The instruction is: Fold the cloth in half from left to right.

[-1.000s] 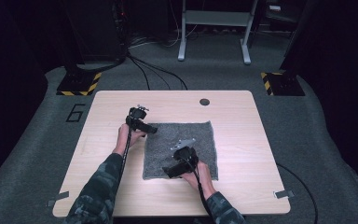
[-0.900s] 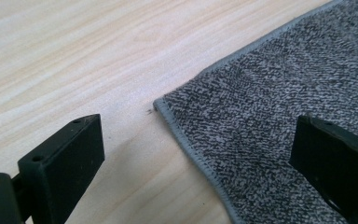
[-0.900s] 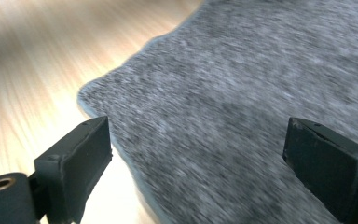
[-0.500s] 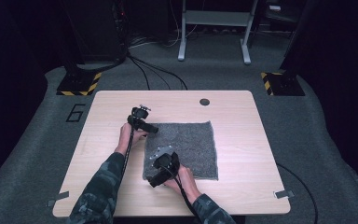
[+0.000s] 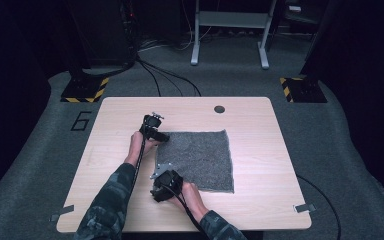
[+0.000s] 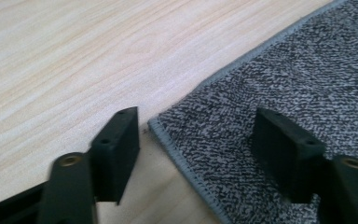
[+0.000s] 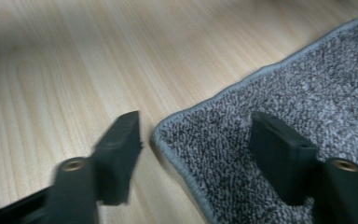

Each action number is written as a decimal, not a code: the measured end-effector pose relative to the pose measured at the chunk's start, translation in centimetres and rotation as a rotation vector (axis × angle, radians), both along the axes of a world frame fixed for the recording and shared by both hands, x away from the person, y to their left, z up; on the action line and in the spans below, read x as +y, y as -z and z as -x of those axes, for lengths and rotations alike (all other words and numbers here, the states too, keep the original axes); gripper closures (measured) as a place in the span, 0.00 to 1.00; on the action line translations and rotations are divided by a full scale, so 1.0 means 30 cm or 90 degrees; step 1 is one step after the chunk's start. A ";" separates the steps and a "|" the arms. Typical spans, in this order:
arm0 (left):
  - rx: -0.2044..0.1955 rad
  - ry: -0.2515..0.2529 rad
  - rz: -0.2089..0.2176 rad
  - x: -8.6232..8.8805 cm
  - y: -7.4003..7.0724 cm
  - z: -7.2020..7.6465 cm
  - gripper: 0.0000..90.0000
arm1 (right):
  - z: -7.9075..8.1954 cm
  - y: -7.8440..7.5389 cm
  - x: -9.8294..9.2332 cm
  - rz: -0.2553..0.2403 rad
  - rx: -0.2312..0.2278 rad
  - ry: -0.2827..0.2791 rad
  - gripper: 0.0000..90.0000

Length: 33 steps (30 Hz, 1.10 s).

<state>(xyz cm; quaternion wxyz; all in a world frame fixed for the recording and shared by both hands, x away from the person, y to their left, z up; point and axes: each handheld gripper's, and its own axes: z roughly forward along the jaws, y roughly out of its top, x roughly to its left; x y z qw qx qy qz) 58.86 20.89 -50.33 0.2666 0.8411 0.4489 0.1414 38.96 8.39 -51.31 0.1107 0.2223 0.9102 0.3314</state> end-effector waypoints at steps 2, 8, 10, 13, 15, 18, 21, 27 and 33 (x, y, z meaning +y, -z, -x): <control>-0.006 0.002 0.004 -0.001 0.000 0.003 0.46 | 0.005 0.003 0.003 -0.003 -0.004 0.002 0.53; -0.013 0.017 0.004 -0.010 -0.002 0.010 0.63 | 0.014 -0.001 0.003 0.000 -0.010 -0.001 0.74; -0.018 0.021 0.004 -0.014 -0.001 0.011 0.67 | 0.017 0.000 0.003 -0.005 -0.006 0.007 0.81; -0.014 0.027 0.005 -0.016 -0.003 0.012 0.72 | 0.014 -0.002 -0.005 -0.001 -0.005 0.000 0.88; -0.016 0.030 0.005 -0.020 -0.003 0.013 0.76 | 0.014 0.000 -0.008 -0.004 -0.002 0.005 0.92; -0.018 0.036 0.005 -0.027 -0.003 0.015 0.84 | 0.011 0.002 -0.011 -0.015 0.004 0.014 0.95; -0.021 0.045 -0.006 -0.035 -0.005 0.017 0.89 | 0.009 0.002 -0.016 -0.014 0.005 0.010 0.96; -0.023 0.043 -0.004 -0.030 -0.011 0.018 0.93 | 0.015 -0.003 -0.027 -0.033 0.005 0.020 0.97; -0.024 0.035 0.004 -0.027 -0.028 0.013 0.94 | 0.021 -0.032 -0.040 -0.049 -0.003 0.021 0.97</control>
